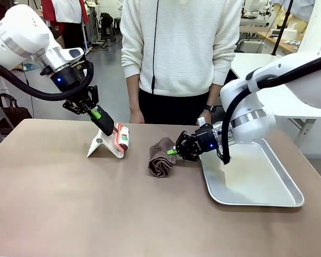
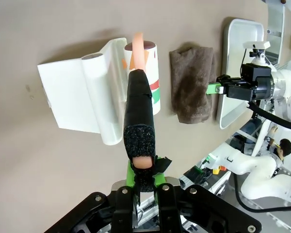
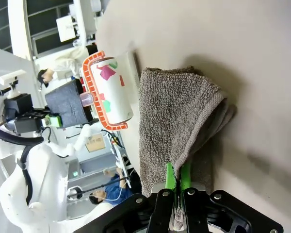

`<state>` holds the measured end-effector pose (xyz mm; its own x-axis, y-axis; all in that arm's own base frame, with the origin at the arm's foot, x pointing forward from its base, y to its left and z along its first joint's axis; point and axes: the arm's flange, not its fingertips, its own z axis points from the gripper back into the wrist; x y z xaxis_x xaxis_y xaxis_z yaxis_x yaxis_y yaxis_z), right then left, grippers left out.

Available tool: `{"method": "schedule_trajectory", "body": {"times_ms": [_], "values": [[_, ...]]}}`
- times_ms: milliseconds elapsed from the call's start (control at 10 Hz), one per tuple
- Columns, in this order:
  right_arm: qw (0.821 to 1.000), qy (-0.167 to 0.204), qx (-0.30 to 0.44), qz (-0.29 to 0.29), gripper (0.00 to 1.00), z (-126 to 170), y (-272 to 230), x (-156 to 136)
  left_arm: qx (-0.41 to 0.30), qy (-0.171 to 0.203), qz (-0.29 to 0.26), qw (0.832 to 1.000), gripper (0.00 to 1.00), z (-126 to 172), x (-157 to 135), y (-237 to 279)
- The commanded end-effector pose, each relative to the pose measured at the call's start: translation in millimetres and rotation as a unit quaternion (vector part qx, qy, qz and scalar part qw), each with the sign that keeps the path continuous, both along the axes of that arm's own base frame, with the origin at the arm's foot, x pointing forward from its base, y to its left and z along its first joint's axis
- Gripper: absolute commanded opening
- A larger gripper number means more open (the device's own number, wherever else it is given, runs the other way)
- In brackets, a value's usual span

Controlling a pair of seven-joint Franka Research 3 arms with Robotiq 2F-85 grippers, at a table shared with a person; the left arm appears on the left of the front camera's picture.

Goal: Clean the surface of the table.
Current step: Return the Lint Roller and towel to their original positions.

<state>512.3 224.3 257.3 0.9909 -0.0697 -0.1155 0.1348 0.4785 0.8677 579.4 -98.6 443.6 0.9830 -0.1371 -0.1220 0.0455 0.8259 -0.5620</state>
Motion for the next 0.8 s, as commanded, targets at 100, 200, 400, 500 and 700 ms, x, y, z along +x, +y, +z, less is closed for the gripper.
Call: {"method": "schedule_trajectory", "body": {"times_ms": [100,200,400,500,700], "values": [[1.000,0.019,-0.003,0.012,0.03,4,5,11,0.011,0.016,-0.008,1.000,0.16,0,13,3],[1.000,0.020,-0.002,0.013,0.03,4,5,11,0.012,0.022,-0.008,1.000,0.16,-4,15,4],[1.000,0.022,0.000,0.011,0.03,3,5,13,0.023,0.023,0.000,0.999,0.16,-6,15,7],[1.000,0.024,0.000,0.011,0.03,3,6,13,0.021,0.024,0.004,0.999,0.16,-6,15,10],[1.000,0.022,0.002,0.013,0.03,4,6,14,0.023,0.030,0.006,0.999,0.16,-11,15,10]]}}
